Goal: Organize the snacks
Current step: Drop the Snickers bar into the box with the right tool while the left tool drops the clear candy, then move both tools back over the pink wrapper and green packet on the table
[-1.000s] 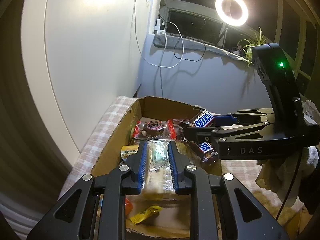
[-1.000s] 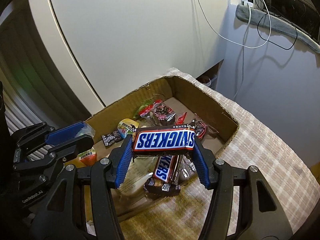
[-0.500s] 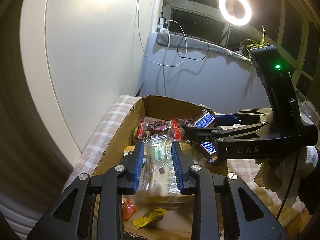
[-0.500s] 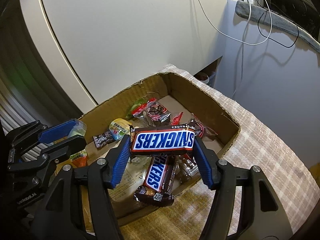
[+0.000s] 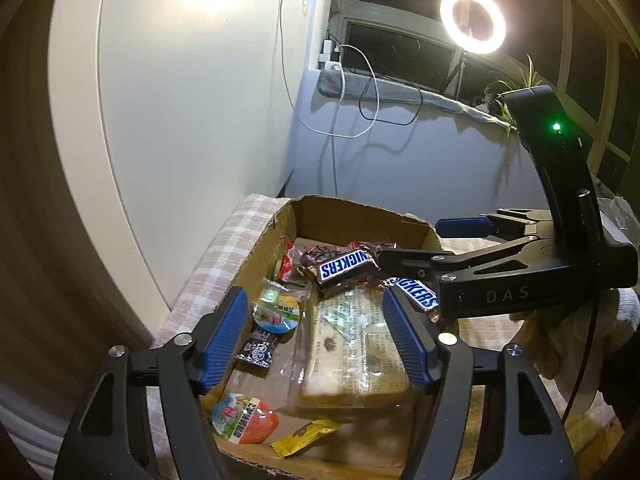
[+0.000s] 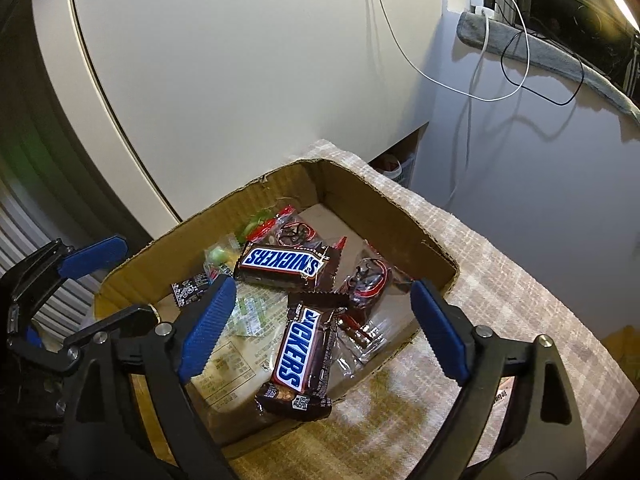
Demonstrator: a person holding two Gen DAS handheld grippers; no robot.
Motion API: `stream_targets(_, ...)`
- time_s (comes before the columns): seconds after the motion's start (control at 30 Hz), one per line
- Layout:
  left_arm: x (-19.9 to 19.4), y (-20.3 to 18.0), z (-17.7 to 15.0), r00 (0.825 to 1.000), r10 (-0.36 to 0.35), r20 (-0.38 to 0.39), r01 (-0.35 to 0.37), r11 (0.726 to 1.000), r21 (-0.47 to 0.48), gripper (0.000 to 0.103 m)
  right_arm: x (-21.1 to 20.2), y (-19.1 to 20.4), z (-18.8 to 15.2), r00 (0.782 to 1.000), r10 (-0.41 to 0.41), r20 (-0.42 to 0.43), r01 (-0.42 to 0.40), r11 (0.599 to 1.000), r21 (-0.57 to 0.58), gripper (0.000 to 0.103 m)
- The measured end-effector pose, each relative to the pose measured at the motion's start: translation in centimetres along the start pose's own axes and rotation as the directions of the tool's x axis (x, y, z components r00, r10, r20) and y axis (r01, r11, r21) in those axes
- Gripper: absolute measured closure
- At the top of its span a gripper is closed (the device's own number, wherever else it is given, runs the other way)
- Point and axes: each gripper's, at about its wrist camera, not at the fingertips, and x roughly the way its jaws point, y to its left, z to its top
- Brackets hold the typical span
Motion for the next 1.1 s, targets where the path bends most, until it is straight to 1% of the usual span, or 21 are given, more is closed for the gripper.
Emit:
stream_targets(0.07, 0.0, 0.0, 0.0, 1.000, 0.003, -0.001, -0.003, 1.000, -0.001, 0.032, 0.0, 0.0, 0.1, 1.000, -0.013, -0.001, 0.013, 1.000, 0.001, 0.010)
stream_targets(0.17, 0.0, -0.1, 0.0, 1.000, 0.010, 0.001, -0.010, 1.000, 0.001, 0.026, 0.0, 0.0, 0.1, 1.000, -0.028, 0.001, 0.028, 1.000, -0.003, 0.008)
stream_targets(0.2, 0.0, 0.0, 0.0, 1.000, 0.011, 0.002, -0.011, 1.000, 0.001, 0.025, -0.1, 0.0, 0.1, 1.000, -0.031, 0.003, 0.031, 1.000, -0.004, 0.008)
stream_targets(0.47, -0.3, -0.6, 0.0, 1.000, 0.015, 0.001, -0.015, 1.000, 0.012, 0.023, -1.0, -0.2, -0.1, 0.999, -0.052, 0.012, 0.052, 0.999, 0.001, 0.008)
stream_targets(0.67, -0.6, -1.6, 0.0, 1.000, 0.007, 0.006, -0.007, 1.000, 0.025, 0.023, -2.4, -0.9, -0.7, 0.997, -0.067, 0.028, 0.067, 0.998, 0.018, 0.008)
stream_targets(0.87, -1.1, -3.0, 0.1, 1.000, -0.011, 0.017, 0.010, 0.999, 0.043, 0.023, -4.6, -2.6, -1.8, 0.996, -0.083, 0.044, 0.081, 0.996, 0.047, 0.008)
stream_targets(1.1, -1.0, -5.4, 0.2, 0.998, -0.050, 0.022, 0.049, 0.996, 0.069, 0.023, -7.5, -6.0, -4.0, 0.991, -0.123, 0.051, 0.118, 0.988, 0.099, 0.008)
